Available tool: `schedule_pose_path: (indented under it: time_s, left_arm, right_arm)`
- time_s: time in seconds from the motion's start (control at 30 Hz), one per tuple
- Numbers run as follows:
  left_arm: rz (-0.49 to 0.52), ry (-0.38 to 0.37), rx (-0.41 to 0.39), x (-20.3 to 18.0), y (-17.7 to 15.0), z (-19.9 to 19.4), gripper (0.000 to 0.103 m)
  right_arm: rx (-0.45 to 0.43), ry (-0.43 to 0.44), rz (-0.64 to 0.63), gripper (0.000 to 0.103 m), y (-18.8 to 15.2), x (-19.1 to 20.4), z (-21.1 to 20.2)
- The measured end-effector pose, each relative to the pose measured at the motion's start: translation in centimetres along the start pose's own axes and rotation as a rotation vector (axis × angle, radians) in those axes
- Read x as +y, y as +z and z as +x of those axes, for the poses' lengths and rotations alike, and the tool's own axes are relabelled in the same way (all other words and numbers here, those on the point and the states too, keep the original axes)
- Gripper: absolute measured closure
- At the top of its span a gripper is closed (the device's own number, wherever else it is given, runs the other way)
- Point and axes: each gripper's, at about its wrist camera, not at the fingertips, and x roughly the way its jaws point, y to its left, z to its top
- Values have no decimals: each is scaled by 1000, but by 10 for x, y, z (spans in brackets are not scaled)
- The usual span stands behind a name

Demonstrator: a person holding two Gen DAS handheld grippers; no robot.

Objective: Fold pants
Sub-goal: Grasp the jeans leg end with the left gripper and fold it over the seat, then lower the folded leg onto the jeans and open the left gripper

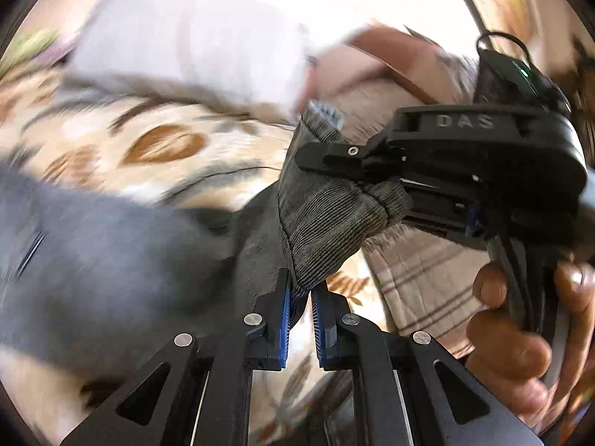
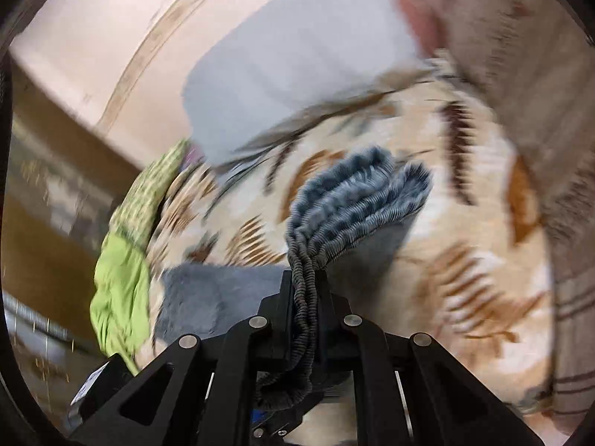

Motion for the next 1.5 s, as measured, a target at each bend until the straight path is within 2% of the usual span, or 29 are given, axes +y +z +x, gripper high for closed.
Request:
schedule_pose_path:
  time_s: [0.1,0.13,0.23,0.3,0.37,0.4,0.43,0.47,0.5,0.53,0.57,0.6,0.7,0.83,0.87,0.93,1.0,1.07,1.13,1.17,1.23,1.3,1.37,1.43,1.5]
  left_arm:
    - [-130,42,-13,42,-13,-26,94]
    - [-181,39,5,57,-19,-30,94]
    - [-279,99,50,96,-32,-32,95]
    - [-360,115,126,121,-40,-24,94]
    - [-434,132,201,140,-45,-19,88]
    - [-455,125,208,145,-47,-21,82]
    - [-464,116,210,149,-48,-24,72]
    - [-468,108,200,151,-49,-30,67]
    - [-469,96,184,152,-49,-40,65]
    - [-464,81,170,153,-48,-48,61]
    - [-456,72,156,153,-49,-55,60]
    - [-454,70,144,154,-48,-64,60]
    - [-442,64,100,156,-43,-84,51]
    - [-424,157,80,163,-25,-91,46]
    - [-415,194,97,162,-20,-83,43]
    - [-400,253,138,167,-9,-71,43]
    - [-401,273,169,170,-5,-56,44]
    - [-367,262,195,163,0,-44,48]
    - [-342,242,213,154,-1,-31,49]
    - [-337,236,233,152,-3,-27,53]
    - [-320,271,248,153,-7,-13,71]
    - [-285,305,235,155,-4,1,77]
    - [-267,291,199,147,-1,-10,82]
    - [-246,269,134,135,2,-29,83]
    - [-227,295,124,135,-1,-31,83]
  right_arm:
    - [69,40,-82,94,-17,46,35]
    - [98,46,-108,94,-23,59,49]
    - [185,42,-151,94,-40,85,99]
    - [250,54,-151,93,-52,88,131]
    - [303,62,-118,86,-62,80,159]
    - [324,82,-78,85,-66,72,169]
    - [337,113,-24,81,-68,62,172]
    - [335,147,19,74,-67,56,170]
    - [317,190,47,69,-66,51,161]
    - [279,221,55,54,-63,49,146]
    - [239,228,48,44,-60,48,131]
    - [193,223,34,43,-56,47,113]
    - [115,172,14,43,-55,32,76]
    - [87,28,76,43,-66,-11,69]
    - [85,-5,91,44,-70,-21,71]
    - [100,-58,113,44,-80,-36,81]
    - [116,-82,105,51,-87,-46,88]
    - [125,-92,94,62,-90,-50,96]
    - [139,-75,80,68,-94,-49,104]
    - [137,-87,63,72,-94,-50,105]
    - [143,-103,40,78,-95,-53,110]
    - [133,-94,46,84,-95,-55,108]
    - [121,-79,52,91,-95,-56,104]
    - [87,-53,51,92,-93,-52,94]
    - [58,-47,13,92,-92,-41,87]
